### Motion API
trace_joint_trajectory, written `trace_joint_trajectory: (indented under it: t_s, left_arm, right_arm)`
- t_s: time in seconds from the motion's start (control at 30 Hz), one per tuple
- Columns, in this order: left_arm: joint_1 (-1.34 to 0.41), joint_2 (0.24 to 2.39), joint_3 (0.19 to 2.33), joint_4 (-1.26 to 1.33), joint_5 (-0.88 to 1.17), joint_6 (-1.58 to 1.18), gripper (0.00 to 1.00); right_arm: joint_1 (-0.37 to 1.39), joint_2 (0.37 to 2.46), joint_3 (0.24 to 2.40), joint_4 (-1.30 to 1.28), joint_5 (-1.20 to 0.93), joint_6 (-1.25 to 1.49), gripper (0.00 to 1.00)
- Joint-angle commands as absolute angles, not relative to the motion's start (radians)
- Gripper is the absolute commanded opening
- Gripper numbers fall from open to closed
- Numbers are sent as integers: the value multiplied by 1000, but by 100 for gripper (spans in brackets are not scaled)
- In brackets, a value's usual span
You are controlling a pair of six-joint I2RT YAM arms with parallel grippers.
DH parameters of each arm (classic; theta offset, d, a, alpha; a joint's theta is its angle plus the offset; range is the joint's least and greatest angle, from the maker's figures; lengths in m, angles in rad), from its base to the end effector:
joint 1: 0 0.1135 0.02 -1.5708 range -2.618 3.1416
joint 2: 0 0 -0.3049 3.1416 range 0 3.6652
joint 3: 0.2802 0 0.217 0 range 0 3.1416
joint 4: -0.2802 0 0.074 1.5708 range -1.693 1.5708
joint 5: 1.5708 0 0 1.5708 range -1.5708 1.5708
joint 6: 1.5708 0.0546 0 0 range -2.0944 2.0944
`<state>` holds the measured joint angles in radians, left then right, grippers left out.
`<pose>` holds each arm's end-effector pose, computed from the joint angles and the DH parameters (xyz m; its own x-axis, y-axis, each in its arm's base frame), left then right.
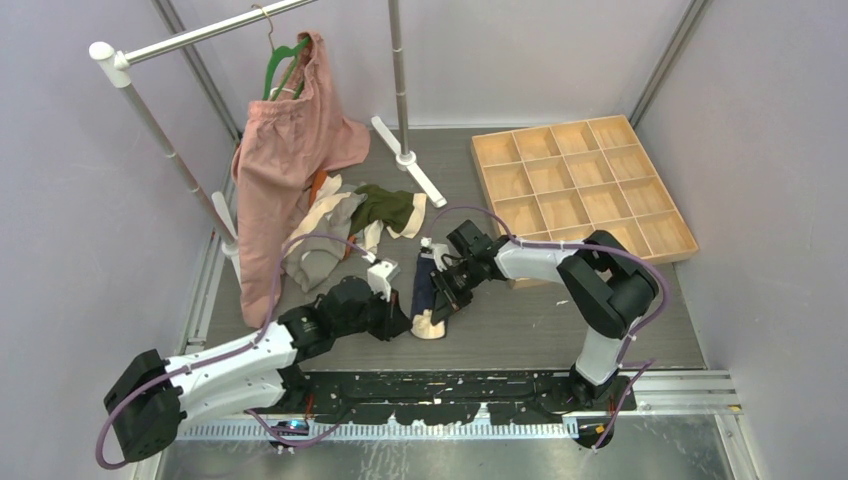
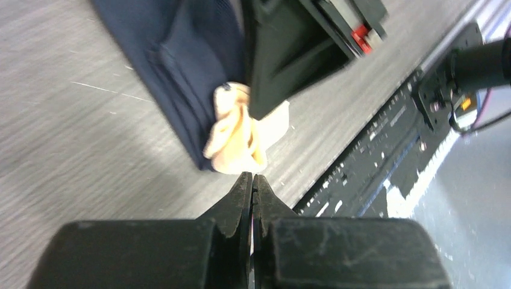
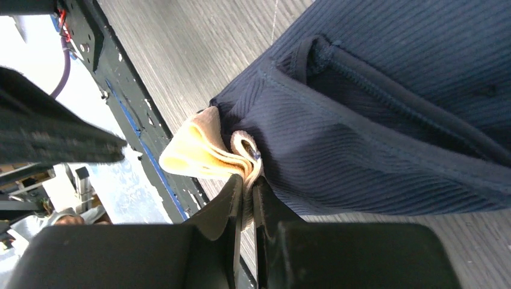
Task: Roll the underwear
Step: Roll the underwear to the center of the board.
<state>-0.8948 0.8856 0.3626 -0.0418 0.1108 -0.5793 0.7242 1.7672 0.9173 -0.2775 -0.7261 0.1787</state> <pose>0.0867 -0.1177 0.2288 -0.7367 0.0489 -0.6745 0.5144 0.6880 -0.5119 0.2093 0.2335 0.1918 -0.7918 -0.5229 -0.3156 -0.5772 0.4719 0.6665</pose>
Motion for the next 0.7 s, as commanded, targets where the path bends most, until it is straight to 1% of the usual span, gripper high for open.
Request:
trace_joint_trajectory:
  t_s: [0.0, 0.2, 0.67]
  left_arm:
    - [-974, 912, 384, -5, 173, -521, 1]
    - [-1058, 983, 426, 38, 136, -496, 1]
    - [-1060, 1163, 480, 125, -77, -497, 1]
  right_arm:
    - [725, 1807, 943, -329, -632, 202, 1]
    - [722, 1825, 953, -348, -615, 214, 1]
    - [722, 1816, 948, -359, -596, 210, 6]
